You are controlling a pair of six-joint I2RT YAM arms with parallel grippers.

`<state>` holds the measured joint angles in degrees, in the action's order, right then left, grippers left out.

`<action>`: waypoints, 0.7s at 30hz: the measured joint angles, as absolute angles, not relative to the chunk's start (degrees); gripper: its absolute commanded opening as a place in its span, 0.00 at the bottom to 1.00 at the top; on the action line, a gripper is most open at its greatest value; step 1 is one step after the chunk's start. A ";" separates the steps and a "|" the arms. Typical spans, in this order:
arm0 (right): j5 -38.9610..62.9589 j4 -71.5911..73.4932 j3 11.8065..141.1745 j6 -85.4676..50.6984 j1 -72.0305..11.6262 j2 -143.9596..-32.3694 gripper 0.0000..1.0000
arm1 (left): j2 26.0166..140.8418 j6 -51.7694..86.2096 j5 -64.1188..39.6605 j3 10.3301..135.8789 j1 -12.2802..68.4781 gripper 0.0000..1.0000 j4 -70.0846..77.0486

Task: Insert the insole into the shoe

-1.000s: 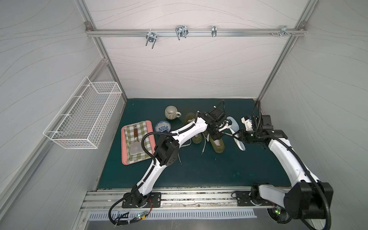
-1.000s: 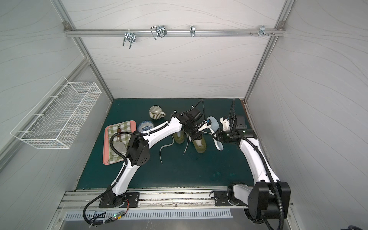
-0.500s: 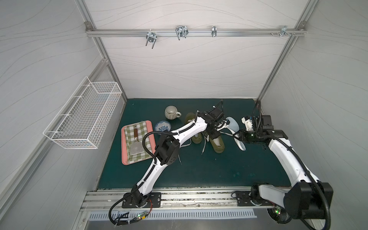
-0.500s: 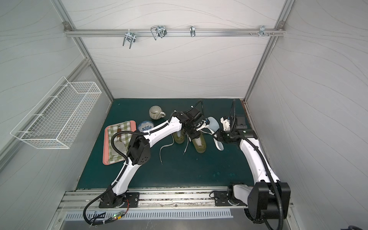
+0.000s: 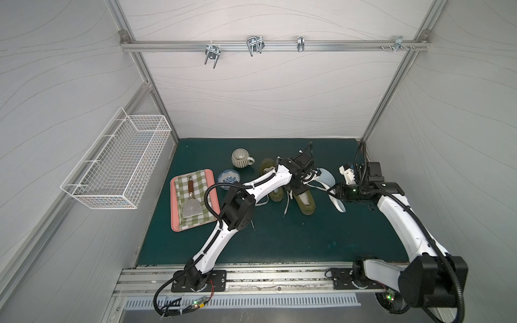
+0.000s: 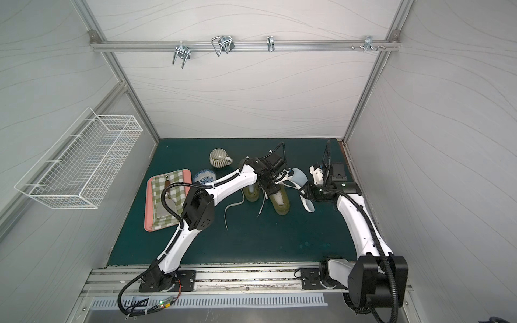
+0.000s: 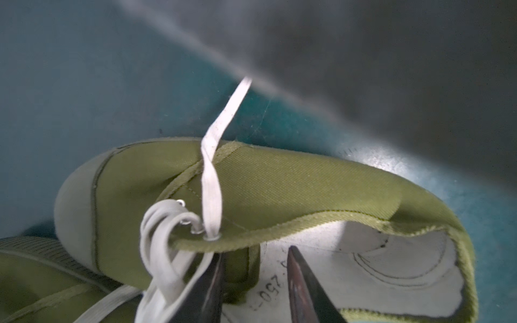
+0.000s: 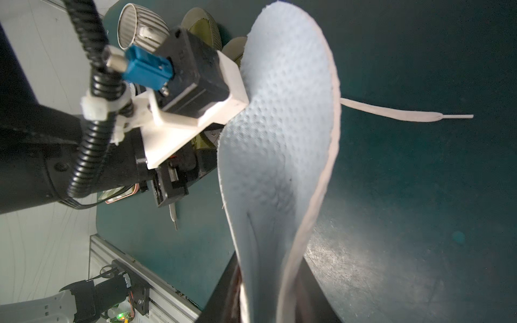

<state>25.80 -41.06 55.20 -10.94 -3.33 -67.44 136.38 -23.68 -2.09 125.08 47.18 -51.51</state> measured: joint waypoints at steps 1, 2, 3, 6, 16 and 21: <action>25.80 -41.06 55.20 -10.94 -3.33 -67.44 0.29 | 136.38 -23.97 -1.72 125.08 47.18 0.39 -51.42; 25.82 -41.06 55.20 -10.94 -3.33 -67.46 0.29 | 136.40 -24.34 -1.28 125.08 47.20 0.39 -51.33; 25.85 -41.06 55.20 -10.94 -3.33 -67.46 0.29 | 136.44 -24.64 -0.89 125.08 47.20 0.39 -51.16; 25.96 -41.06 55.20 -10.94 -3.29 -67.68 0.29 | 136.66 -25.36 -0.01 125.05 47.35 0.39 -50.72; 25.98 -41.28 55.20 -10.94 -2.02 -68.03 0.29 | 137.34 -26.39 0.71 124.03 47.81 0.40 -48.53; 25.52 -41.71 55.20 -10.92 -1.41 -68.07 0.28 | 137.40 -26.28 1.37 123.31 47.81 0.40 -47.27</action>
